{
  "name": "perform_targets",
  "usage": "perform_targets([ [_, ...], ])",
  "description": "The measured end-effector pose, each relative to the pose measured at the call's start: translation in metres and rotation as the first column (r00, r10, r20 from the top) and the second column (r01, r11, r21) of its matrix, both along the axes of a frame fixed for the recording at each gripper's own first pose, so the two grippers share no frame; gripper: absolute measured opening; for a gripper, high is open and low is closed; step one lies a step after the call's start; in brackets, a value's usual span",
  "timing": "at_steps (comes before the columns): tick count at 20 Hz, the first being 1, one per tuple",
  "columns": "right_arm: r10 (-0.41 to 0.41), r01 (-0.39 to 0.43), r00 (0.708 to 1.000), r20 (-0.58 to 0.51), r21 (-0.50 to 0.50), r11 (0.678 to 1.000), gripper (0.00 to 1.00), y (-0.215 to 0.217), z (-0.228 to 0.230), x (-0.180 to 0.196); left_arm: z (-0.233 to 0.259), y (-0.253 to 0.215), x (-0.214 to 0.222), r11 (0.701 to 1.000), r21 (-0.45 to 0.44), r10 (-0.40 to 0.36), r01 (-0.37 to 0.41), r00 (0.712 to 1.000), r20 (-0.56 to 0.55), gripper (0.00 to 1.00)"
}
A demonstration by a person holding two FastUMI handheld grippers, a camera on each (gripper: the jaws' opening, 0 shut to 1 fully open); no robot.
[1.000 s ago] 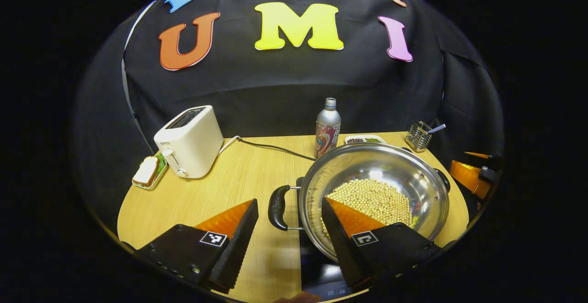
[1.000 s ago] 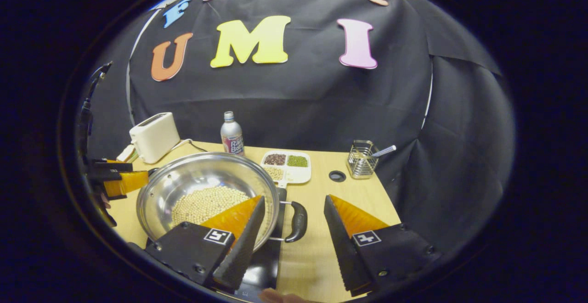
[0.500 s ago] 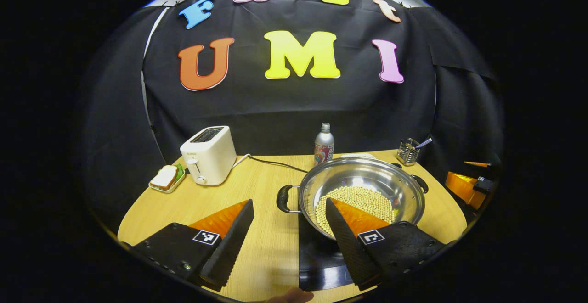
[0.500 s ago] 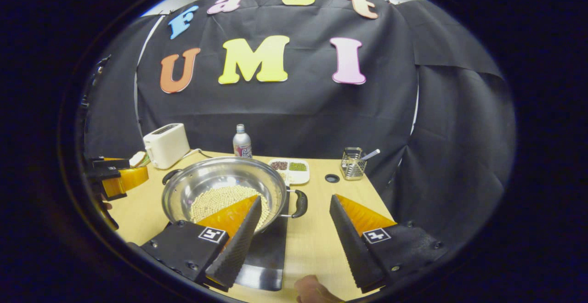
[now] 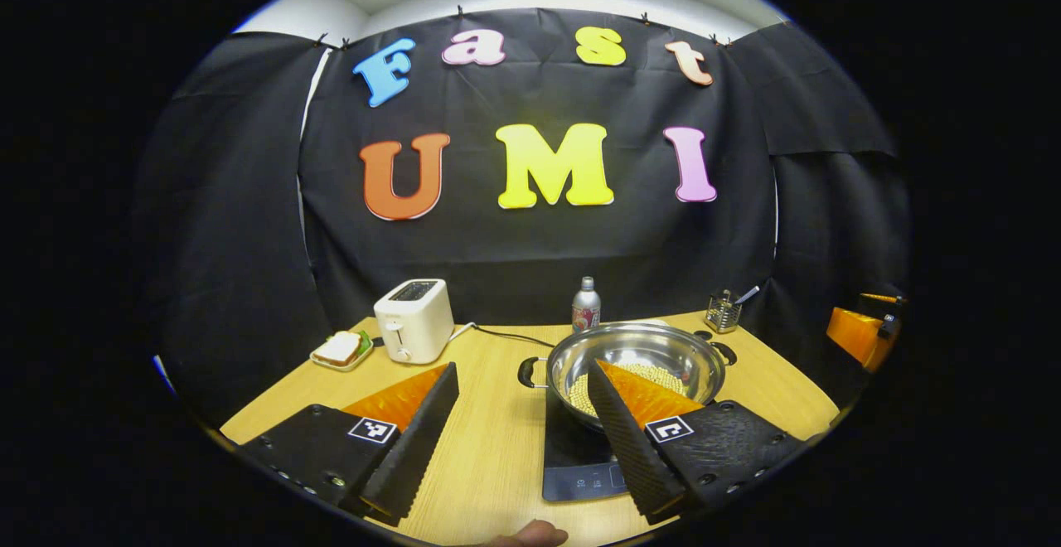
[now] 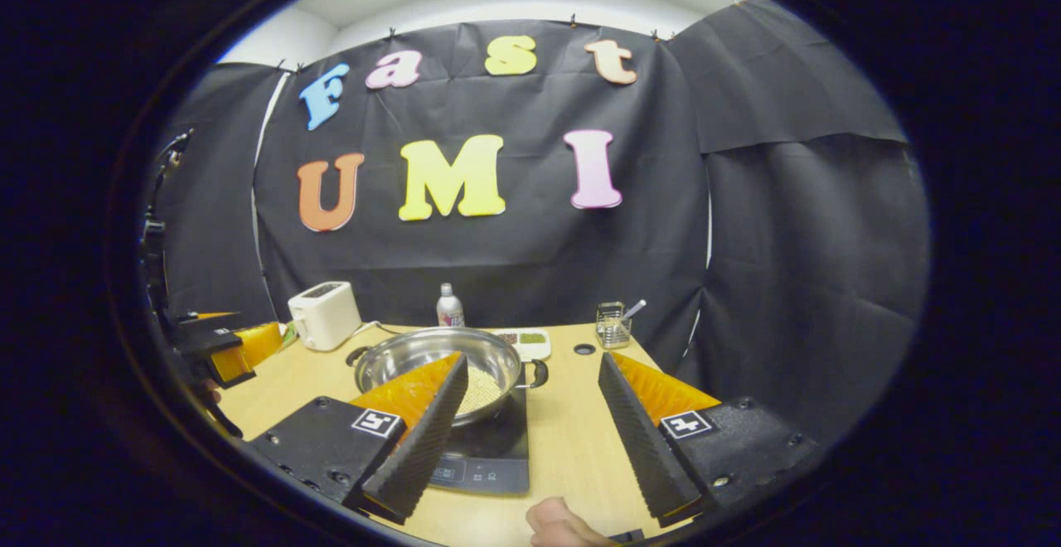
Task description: First push the handle of the pot to place it horizontally, then grasp the pot with both hands and set it on the induction cooktop.
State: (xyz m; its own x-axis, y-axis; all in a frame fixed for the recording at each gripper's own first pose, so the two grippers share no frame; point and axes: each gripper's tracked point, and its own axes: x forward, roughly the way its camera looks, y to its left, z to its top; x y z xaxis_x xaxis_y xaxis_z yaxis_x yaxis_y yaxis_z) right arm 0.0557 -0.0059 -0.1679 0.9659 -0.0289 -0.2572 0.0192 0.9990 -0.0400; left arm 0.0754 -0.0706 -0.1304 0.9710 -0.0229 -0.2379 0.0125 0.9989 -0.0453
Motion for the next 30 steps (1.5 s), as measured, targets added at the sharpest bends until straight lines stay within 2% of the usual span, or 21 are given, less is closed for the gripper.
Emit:
perform_targets([
  [1, -0.001, 0.001, 1.0, 0.024, 0.002, 1.0, 0.99, -0.002, 0.011, -0.01, 0.012, -0.001, -0.01, 1.0, 0.006, -0.001, 0.001, 0.999, 0.034, 0.93],
  [2, -0.01, 0.01, 0.999, 0.044, -0.007, 1.0, 0.99, -0.005, 0.02, -0.02, 0.025, 0.0, -0.017, 1.0, 0.02, -0.004, 0.002, 0.997, 0.073, 0.84],
  [3, -0.019, 0.02, 0.998, 0.065, -0.015, 1.0, 0.99, -0.009, 0.029, -0.03, 0.035, 0.004, -0.025, 0.999, 0.031, 0.011, -0.014, 0.995, 0.103, 0.93],
  [5, -0.029, 0.031, 0.993, 0.117, -0.019, 0.999, 0.99, -0.012, 0.052, -0.05, 0.05, 0.009, -0.053, 0.999, 0.02, 0.04, -0.043, 0.99, 0.134, 0.96],
  [7, -0.051, 0.052, 0.986, 0.158, -0.001, 0.999, 0.99, -0.018, 0.069, -0.068, 0.072, 0.006, -0.077, 0.997, -0.055, 0.056, -0.046, 0.98, 0.192, 0.95],
  [8, -0.057, 0.056, 0.983, 0.175, 0.007, 0.998, 0.99, -0.02, 0.077, -0.076, 0.09, 0.003, -0.087, 0.997, -0.074, 0.051, -0.033, 0.966, 0.253, 1.0],
  [9, -0.055, 0.054, 0.98, 0.19, 0.01, 0.998, 0.99, -0.021, 0.085, -0.084, 0.105, 0.003, -0.097, 0.998, -0.067, 0.037, -0.018, 0.951, 0.306, 0.95],
  [11, -0.063, 0.061, 0.975, 0.215, 0.018, 0.998, 0.99, -0.025, 0.098, -0.101, 0.121, 0.013, -0.119, 0.999, -0.031, 0.045, -0.037, 0.934, 0.355, 0.95],
  [13, -0.063, 0.058, 0.969, 0.238, 0.027, 0.998, 0.98, -0.027, 0.11, -0.117, 0.123, 0.013, -0.13, 0.999, -0.035, 0.048, -0.038, 0.935, 0.352, 0.95],
  [17, -0.05, 0.05, 0.964, 0.263, 0.01, 0.999, 0.99, -0.028, 0.121, -0.14, 0.112, -0.001, -0.14, 0.992, -0.12, 0.008, 0.029, 0.954, 0.298, 0.96],
  [22, -0.042, 0.043, 0.953, 0.301, 0.004, 0.999, 0.98, -0.024, 0.129, -0.151, 0.113, 0.011, -0.142, 0.998, -0.069, 0.013, 0.008, 0.954, 0.299, 0.96],
  [25, -0.045, 0.045, 0.951, 0.304, 0.009, 0.999, 0.99, -0.025, 0.129, -0.153, 0.114, 0.013, -0.143, 0.997, -0.071, 0.016, 0.006, 0.952, 0.306, 0.96],
  [30, -0.023, 0.032, 0.933, 0.36, -0.019, 0.999, 0.98, -0.027, 0.136, -0.15, 0.113, 0.017, -0.146, 0.998, -0.068, 0.019, 0.003, 0.95, 0.31, 0.96],
])
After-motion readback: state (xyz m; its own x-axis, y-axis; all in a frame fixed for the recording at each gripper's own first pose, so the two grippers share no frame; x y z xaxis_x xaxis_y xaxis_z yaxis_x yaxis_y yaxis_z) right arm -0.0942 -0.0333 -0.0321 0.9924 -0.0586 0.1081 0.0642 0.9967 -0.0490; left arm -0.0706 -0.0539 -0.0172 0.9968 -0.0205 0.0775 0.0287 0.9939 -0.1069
